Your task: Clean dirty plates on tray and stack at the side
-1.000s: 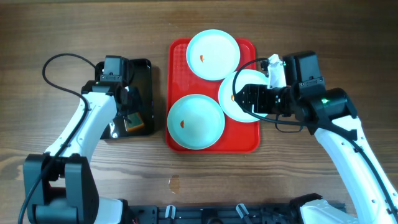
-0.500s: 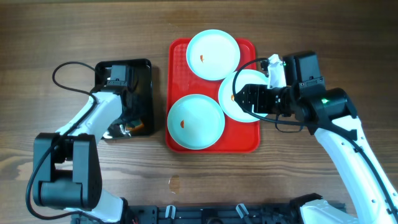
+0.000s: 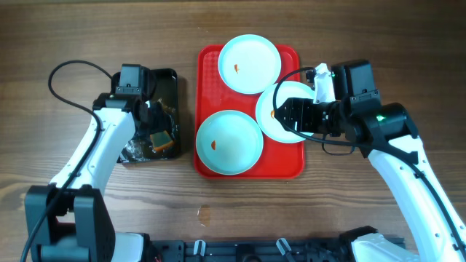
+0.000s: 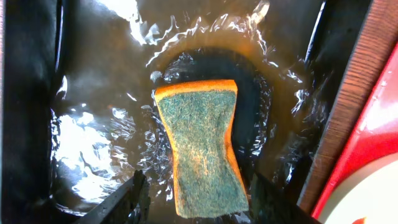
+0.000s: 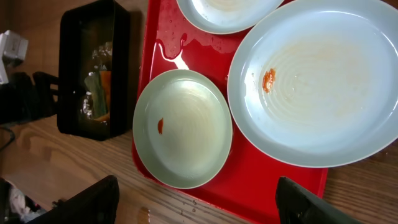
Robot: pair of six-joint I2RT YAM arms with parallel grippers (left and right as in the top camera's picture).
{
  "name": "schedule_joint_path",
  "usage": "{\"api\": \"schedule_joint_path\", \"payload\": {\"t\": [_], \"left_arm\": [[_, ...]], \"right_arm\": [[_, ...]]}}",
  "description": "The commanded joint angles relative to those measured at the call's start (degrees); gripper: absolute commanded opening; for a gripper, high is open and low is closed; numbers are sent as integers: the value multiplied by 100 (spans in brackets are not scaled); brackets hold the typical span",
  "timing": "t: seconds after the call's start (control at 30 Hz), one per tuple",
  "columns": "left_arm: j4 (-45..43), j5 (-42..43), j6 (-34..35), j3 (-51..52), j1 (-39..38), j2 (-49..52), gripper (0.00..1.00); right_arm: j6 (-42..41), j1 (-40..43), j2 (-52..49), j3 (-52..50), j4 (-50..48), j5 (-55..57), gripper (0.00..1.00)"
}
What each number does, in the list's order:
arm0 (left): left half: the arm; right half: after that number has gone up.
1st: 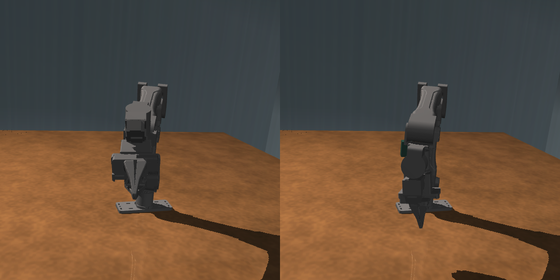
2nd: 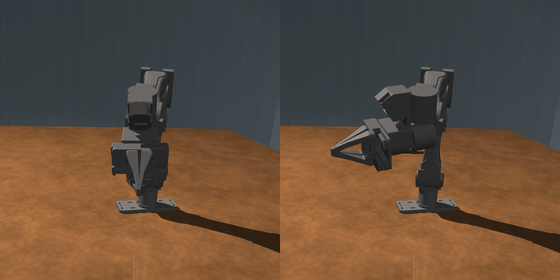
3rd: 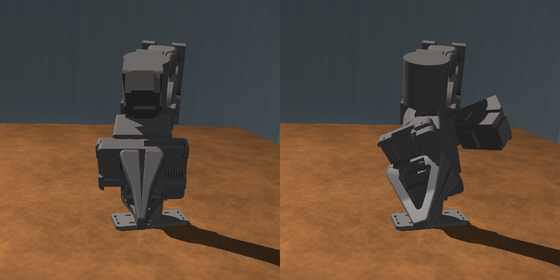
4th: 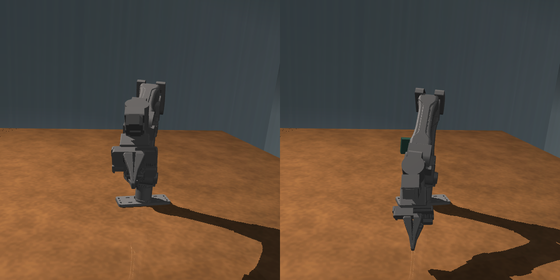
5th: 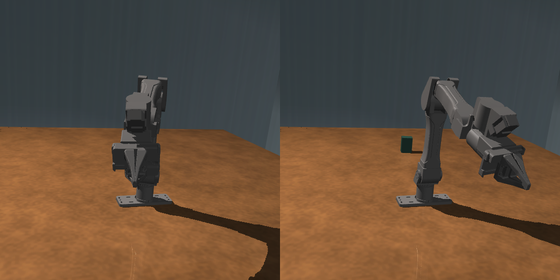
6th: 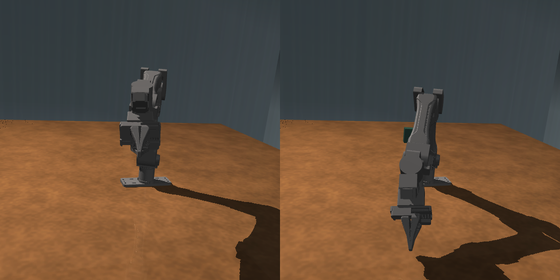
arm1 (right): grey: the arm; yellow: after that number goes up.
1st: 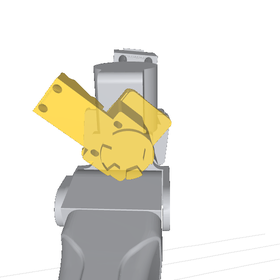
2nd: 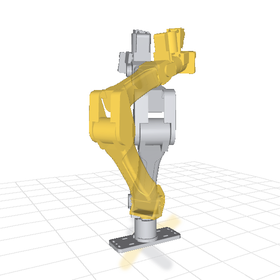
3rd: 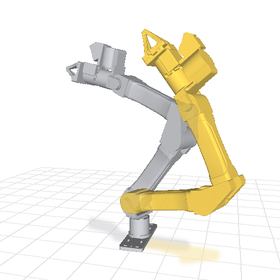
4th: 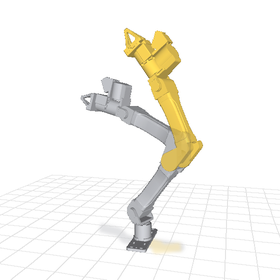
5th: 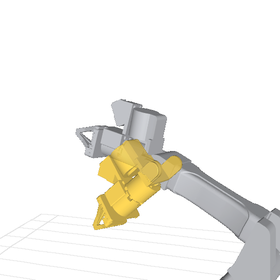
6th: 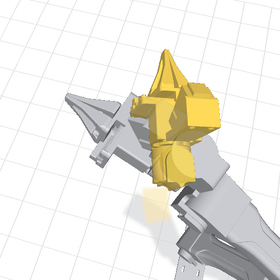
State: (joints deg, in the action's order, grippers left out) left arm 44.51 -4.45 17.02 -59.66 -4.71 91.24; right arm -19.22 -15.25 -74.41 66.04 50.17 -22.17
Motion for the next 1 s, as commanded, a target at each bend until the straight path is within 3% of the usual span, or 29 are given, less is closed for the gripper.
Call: {"api": "schedule_joint_path", "payload": {"t": [0.0, 0.13, 0.2, 0.27, 0.33, 0.37, 0.57, 0.77, 0.97], "left_arm": [[-356, 31, 13, 323, 0, 234, 50], [-688, 33, 42, 525, -2, 402, 41], [-726, 33, 146, 557, -2, 490, 32], [-791, 74, 144, 608, 0, 581, 31], [-791, 74, 144, 625, 0, 632, 17], [-791, 74, 142, 625, -2, 634, 4], [-208, 125, -52, 179, -2, 308, 4], [568, 269, -232, -610, -66, -404, 4], [629, 634, -225, -678, -385, -1056, 4]], "right_arm": [[-39, -28, -39, 107, 4, 81, 81], [-39, -28, -39, 107, 4, 81, 81], [-42, -28, -39, 107, 4, 81, 81], [-39, -28, -39, 107, 4, 81, 81], [-26, -28, -39, 107, 4, 85, 81], [-22, -28, -39, 103, 4, 94, 81], [127, -28, -166, 96, 179, 170, 81], [127, -42, -595, 68, 437, 129, 55], [131, -442, -1086, -214, 173, 125, 54]]}}
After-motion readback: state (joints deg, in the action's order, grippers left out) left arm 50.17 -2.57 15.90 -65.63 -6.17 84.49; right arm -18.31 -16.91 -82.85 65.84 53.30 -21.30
